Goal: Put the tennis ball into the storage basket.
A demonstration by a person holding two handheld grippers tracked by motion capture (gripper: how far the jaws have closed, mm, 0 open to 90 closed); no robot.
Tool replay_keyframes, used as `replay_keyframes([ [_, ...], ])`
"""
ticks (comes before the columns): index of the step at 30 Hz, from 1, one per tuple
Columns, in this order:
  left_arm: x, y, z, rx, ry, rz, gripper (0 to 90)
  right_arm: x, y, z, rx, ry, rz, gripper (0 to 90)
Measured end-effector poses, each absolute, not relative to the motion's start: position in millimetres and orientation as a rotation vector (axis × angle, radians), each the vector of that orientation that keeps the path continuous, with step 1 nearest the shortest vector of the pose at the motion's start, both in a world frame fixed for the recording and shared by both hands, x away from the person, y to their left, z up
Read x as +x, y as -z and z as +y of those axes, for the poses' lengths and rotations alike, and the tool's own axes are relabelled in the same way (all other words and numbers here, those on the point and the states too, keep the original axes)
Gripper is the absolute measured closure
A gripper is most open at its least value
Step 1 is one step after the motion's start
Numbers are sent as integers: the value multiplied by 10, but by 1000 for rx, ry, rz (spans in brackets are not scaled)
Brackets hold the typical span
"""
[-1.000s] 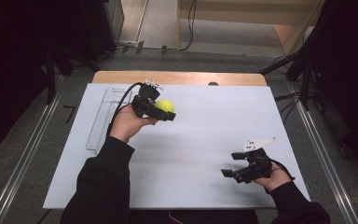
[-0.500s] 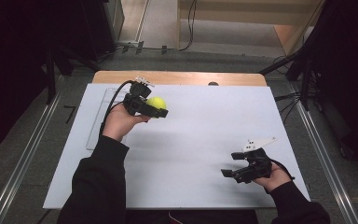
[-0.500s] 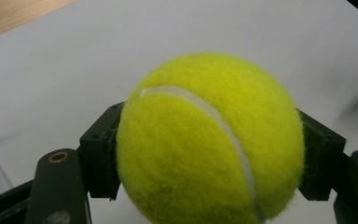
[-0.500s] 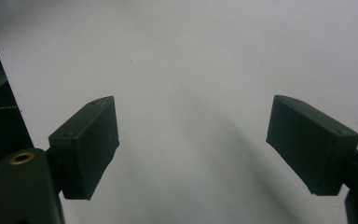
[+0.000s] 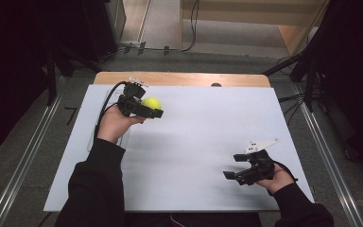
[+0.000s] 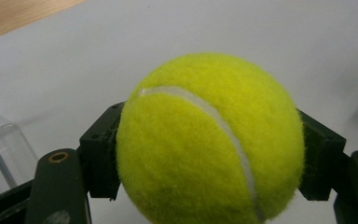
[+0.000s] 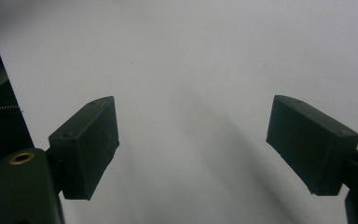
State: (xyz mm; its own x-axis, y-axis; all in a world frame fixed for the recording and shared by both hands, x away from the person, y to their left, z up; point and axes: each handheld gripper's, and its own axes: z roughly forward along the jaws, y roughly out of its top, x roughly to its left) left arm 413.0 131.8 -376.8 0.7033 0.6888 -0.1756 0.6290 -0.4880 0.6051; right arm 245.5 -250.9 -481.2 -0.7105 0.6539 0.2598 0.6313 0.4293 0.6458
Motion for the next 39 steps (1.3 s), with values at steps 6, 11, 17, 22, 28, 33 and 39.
replay_keyframes([
  [6,4127,3755,1402,2238,-131,1021,263,2464,4811,-2503,1178,-1170,2630,148],
  [11,4130,3747,1474,2220,-137,1045,263,2469,4809,-2499,1180,-1167,2629,148],
  [17,4146,3740,1575,2198,-139,1071,263,2475,4810,-2491,1174,-1166,2636,148],
  [22,4154,3733,1650,2183,-155,1099,263,2480,4812,-2486,1166,-1170,2636,148],
  [28,4175,3746,1737,2172,-167,1133,263,2481,4814,-2481,1165,-1166,2639,148],
  [33,4193,3760,1812,2154,-172,1163,263,2483,4818,-2480,1161,-1166,2641,148],
  [39,4211,3797,1884,2139,-207,1212,263,2483,4816,-2480,1164,-1162,2641,148],
])
